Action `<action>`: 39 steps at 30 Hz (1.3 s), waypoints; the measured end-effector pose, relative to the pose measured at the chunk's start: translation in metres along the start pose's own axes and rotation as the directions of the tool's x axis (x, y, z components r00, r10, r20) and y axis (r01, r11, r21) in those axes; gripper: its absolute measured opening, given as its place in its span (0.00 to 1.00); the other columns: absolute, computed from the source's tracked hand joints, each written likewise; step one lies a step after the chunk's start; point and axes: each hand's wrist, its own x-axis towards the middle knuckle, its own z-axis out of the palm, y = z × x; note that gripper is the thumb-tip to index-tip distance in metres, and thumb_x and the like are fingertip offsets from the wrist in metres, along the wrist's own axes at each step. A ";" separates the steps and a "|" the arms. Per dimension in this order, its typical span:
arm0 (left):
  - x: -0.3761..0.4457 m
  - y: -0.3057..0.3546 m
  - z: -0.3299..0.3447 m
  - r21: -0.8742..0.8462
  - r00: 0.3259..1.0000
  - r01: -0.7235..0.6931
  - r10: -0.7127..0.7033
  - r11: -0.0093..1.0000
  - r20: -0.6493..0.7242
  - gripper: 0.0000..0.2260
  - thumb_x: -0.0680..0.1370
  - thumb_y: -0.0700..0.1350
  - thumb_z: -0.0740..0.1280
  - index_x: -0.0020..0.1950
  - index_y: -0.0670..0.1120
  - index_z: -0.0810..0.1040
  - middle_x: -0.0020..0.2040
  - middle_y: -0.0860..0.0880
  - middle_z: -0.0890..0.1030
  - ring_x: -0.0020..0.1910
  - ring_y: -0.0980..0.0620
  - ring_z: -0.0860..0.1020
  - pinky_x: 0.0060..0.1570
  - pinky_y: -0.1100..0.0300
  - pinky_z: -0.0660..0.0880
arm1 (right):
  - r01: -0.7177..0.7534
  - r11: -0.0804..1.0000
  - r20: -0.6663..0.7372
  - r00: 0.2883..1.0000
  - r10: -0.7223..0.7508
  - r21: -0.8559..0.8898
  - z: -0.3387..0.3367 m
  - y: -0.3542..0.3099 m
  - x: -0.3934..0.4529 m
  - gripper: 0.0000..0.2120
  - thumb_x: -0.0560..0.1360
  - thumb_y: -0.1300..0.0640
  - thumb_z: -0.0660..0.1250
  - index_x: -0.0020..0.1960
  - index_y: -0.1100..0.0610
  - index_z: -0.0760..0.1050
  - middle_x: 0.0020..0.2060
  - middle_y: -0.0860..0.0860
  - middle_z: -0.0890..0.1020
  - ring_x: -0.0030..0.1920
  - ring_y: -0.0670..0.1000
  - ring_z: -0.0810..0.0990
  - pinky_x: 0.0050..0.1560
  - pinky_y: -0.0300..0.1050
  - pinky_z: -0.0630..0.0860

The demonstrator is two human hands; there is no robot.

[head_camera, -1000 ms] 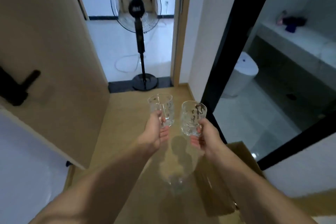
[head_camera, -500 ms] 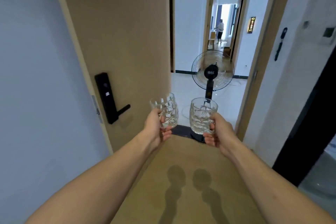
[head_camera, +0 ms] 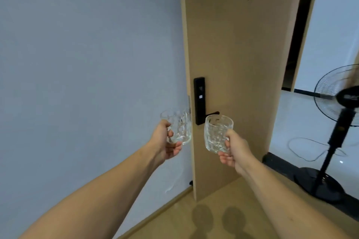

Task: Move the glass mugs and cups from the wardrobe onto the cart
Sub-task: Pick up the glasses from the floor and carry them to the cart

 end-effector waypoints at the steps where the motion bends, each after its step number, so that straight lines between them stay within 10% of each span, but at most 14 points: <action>1: -0.006 0.000 -0.019 -0.016 1.000 -0.005 0.004 1.000 -0.029 0.15 0.76 0.54 0.61 0.33 0.48 0.66 0.45 0.37 0.80 0.39 0.42 0.78 0.37 0.57 0.76 | 0.003 1.000 0.042 0.999 -0.003 -0.012 0.017 0.000 -0.005 0.15 0.76 0.45 0.63 0.41 0.57 0.73 0.36 0.60 0.82 0.31 0.55 0.77 0.35 0.47 0.79; 20: -0.238 -0.042 -0.437 -0.200 0.839 -0.169 0.034 0.965 -0.544 0.14 0.77 0.55 0.62 0.37 0.47 0.69 0.47 0.37 0.81 0.42 0.40 0.80 0.42 0.55 0.79 | 0.091 0.976 0.624 0.780 0.055 -0.199 0.360 0.071 -0.276 0.12 0.71 0.47 0.65 0.36 0.54 0.68 0.30 0.61 0.80 0.25 0.55 0.75 0.30 0.44 0.77; 39: -0.550 -0.184 -0.768 -0.316 0.343 -0.408 -0.177 0.857 -0.922 0.14 0.78 0.56 0.63 0.43 0.46 0.73 0.41 0.39 0.81 0.37 0.43 0.79 0.37 0.57 0.78 | 0.246 0.914 0.934 0.238 0.267 -0.323 0.629 0.215 -0.664 0.15 0.75 0.46 0.64 0.37 0.55 0.70 0.33 0.62 0.82 0.29 0.56 0.79 0.31 0.44 0.80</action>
